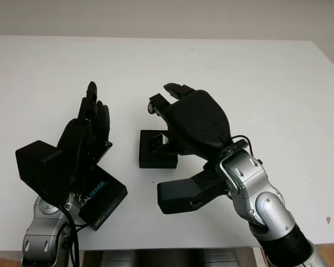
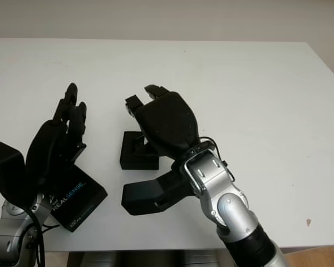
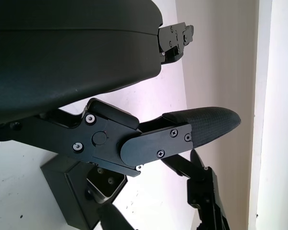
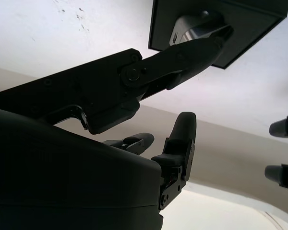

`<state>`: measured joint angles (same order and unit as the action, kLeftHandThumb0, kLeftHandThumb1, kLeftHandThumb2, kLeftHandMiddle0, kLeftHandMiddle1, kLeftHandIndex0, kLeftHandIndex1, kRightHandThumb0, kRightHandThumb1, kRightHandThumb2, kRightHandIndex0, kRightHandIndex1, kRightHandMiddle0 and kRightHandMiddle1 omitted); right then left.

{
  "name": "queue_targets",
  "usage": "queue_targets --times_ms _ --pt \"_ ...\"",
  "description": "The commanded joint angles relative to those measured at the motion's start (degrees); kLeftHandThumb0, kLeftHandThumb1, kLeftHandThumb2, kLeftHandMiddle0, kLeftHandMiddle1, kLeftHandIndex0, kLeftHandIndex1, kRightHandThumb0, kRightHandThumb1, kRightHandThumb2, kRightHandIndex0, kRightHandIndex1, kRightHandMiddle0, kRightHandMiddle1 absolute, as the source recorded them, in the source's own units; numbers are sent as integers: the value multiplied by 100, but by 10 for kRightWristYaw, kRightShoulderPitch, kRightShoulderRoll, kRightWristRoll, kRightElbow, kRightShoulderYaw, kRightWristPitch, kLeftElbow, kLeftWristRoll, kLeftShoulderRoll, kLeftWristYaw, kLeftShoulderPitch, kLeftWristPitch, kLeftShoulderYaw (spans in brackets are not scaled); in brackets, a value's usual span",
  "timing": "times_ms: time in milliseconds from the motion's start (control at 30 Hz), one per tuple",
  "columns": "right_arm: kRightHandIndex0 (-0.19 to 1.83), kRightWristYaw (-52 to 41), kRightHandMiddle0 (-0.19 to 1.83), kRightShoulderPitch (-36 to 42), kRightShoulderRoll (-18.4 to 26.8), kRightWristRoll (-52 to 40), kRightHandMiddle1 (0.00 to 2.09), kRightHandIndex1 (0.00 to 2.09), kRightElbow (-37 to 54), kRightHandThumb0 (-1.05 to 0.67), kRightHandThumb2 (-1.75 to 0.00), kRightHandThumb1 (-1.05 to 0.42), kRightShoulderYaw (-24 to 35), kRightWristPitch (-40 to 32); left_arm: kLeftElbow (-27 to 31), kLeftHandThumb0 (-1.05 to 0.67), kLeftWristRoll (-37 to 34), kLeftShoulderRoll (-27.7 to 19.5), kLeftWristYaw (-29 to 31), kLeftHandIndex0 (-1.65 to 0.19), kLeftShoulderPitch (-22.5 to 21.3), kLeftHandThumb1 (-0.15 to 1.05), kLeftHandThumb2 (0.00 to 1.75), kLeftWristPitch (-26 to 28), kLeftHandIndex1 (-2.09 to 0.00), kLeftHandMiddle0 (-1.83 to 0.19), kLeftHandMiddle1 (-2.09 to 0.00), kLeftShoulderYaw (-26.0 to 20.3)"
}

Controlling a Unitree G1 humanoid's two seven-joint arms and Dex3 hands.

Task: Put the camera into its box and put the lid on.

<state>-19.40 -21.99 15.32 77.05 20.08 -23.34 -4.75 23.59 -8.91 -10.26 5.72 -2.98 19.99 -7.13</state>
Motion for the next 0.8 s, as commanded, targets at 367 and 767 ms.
queue_targets --times_ms 367,767 --pt "45 -31 13 14 -5 26 132 6 7 -82 -5 -99 -10 -12 4 -80 0 -2 1 18 -3 105 66 -3 -5 17 -6 -5" --pt "48 3 10 22 -7 34 146 7 -13 -80 -5 -98 -16 -11 8 -80 1 -3 1 18 0 105 66 1 -5 17 -6 -4"
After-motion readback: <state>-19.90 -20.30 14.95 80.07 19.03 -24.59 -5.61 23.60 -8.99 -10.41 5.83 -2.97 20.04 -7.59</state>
